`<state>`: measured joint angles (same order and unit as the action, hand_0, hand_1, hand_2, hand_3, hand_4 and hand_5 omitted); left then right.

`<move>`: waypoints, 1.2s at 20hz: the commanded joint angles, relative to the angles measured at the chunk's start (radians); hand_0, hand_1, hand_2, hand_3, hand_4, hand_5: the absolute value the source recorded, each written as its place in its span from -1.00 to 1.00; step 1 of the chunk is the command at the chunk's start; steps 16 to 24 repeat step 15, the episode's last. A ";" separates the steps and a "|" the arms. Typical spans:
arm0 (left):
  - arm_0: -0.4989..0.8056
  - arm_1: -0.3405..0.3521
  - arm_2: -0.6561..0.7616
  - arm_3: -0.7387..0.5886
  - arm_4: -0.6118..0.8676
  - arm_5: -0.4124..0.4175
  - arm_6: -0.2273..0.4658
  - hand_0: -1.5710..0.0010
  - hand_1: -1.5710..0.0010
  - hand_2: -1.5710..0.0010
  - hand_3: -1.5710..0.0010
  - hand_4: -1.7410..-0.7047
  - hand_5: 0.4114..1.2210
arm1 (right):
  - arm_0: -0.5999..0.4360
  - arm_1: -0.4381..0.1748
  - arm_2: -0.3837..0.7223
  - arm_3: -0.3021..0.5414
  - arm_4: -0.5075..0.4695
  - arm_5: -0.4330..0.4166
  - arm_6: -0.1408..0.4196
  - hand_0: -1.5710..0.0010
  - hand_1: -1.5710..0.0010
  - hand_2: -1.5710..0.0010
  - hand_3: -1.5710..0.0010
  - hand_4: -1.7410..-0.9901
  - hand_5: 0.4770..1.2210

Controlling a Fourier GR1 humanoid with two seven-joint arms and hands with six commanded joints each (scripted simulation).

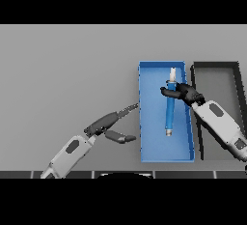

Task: Pick up the blue pipe and place it into the blue bin.

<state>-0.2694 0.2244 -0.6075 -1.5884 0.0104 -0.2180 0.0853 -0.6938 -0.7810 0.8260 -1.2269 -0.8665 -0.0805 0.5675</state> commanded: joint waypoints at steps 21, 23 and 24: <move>0.011 -0.018 -0.007 0.015 0.007 -0.003 0.002 1.00 1.00 1.00 1.00 0.58 -0.86 | 0.004 0.015 0.002 0.030 0.018 0.012 -0.056 0.99 0.99 0.99 0.99 0.63 -0.46; 0.011 -0.018 -0.007 0.015 0.007 -0.003 0.002 1.00 1.00 1.00 1.00 0.58 -0.86 | 0.004 0.015 0.002 0.030 0.018 0.012 -0.056 0.99 0.99 0.99 0.99 0.63 -0.46; 0.011 -0.018 -0.007 0.015 0.007 -0.003 0.002 1.00 1.00 1.00 1.00 0.58 -0.86 | 0.004 0.015 0.002 0.030 0.018 0.012 -0.056 0.99 0.99 0.99 0.99 0.63 -0.46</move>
